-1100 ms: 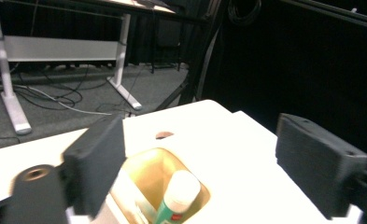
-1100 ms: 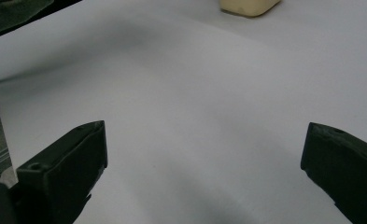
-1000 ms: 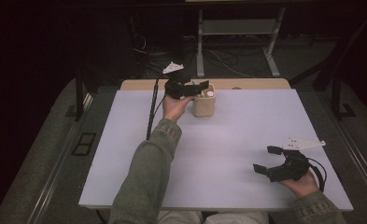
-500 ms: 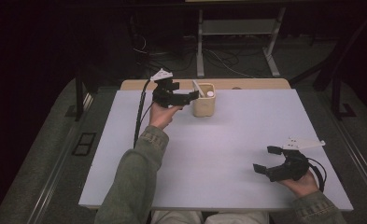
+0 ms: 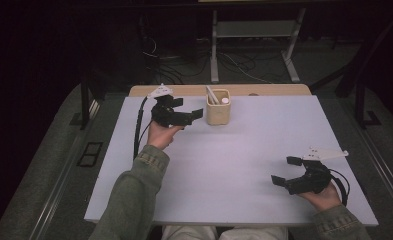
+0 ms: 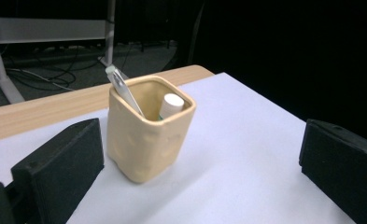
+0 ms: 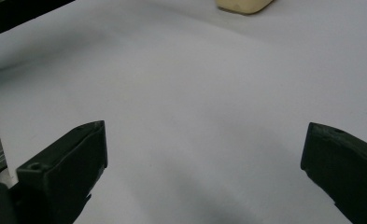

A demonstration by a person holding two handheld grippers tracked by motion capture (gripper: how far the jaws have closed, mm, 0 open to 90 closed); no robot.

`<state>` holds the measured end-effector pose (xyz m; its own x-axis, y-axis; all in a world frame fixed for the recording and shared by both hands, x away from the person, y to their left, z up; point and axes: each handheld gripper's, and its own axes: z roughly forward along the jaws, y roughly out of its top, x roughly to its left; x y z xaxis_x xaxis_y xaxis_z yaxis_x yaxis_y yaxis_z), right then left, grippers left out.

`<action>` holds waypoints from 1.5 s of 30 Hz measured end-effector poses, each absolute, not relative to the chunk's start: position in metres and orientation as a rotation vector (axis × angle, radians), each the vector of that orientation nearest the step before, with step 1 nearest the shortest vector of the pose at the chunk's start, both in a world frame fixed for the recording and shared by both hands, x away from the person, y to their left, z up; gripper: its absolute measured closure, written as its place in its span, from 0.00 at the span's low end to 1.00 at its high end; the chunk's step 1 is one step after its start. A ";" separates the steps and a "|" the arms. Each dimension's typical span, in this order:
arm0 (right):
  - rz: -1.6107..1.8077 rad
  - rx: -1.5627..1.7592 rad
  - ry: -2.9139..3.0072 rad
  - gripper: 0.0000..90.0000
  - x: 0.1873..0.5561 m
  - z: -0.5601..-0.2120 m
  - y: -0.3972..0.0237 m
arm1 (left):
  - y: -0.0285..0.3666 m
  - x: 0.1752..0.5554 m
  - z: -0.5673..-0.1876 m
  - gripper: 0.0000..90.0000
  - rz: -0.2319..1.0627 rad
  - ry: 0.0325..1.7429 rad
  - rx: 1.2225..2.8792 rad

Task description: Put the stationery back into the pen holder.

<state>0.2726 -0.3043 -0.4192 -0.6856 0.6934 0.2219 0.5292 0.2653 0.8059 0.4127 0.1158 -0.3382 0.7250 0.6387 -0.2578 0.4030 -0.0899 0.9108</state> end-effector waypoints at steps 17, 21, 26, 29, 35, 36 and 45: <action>1.389 1.164 2.352 0.00 0.273 -0.420 -0.305 | 0.134 0.374 -0.343 0.00 0.226 0.816 1.742; 1.385 1.158 2.350 0.00 0.273 -0.420 -0.305 | 0.139 0.365 -0.352 0.00 0.217 0.826 1.742; 1.381 1.160 2.351 0.00 0.273 -0.420 -0.305 | 0.146 0.355 -0.361 0.00 0.198 0.841 1.733; 1.378 1.154 2.353 0.00 0.274 -0.421 -0.305 | 0.149 0.350 -0.366 0.00 0.192 0.844 1.736; 1.378 1.162 2.350 0.00 0.273 -0.420 -0.305 | 0.152 0.339 -0.373 0.00 0.185 0.840 1.739; 1.379 1.161 2.350 0.00 0.273 -0.420 -0.305 | 0.152 0.337 -0.375 0.00 0.183 0.839 1.738; 1.380 1.153 2.352 0.00 0.273 -0.420 -0.305 | 0.155 0.321 -0.386 0.00 0.165 0.827 1.776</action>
